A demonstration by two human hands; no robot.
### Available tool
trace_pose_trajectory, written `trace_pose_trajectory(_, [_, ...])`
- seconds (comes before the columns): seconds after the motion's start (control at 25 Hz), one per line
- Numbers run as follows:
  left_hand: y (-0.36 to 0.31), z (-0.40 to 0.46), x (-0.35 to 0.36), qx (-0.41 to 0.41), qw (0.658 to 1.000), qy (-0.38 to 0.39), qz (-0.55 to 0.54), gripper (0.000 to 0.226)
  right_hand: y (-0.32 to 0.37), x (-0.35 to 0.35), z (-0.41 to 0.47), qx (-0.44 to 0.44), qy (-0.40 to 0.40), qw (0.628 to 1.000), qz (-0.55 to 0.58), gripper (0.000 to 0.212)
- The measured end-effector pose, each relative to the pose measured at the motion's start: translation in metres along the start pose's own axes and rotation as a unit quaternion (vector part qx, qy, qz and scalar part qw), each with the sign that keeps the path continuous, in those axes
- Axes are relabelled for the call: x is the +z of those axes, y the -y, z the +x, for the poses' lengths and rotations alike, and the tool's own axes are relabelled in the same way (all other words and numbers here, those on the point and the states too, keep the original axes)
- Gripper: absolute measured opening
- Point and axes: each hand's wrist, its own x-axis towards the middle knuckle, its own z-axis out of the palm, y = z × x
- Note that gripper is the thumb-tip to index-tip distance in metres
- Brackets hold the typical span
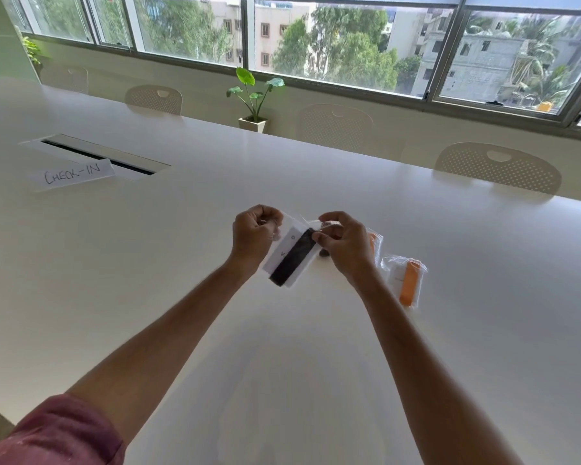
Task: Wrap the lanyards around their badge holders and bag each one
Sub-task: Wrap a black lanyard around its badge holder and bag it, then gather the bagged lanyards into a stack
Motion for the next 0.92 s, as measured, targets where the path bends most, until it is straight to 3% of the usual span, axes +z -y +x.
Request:
trace_pose_trajectory(0.4, [0.041, -0.021, 0.021, -0.188, 0.981, 0.035, -0.021, 0.011, -0.042, -0.017, -0.002, 0.063, -0.025, 0.998, -0.007, 0.028])
trace_pose_trajectory(0.92, [0.068, -0.023, 0.032, -0.238, 0.968, 0.021, 0.071, 0.008, -0.080, -0.010, 0.001, 0.098, -0.032, 0.988, -0.118, 0.030])
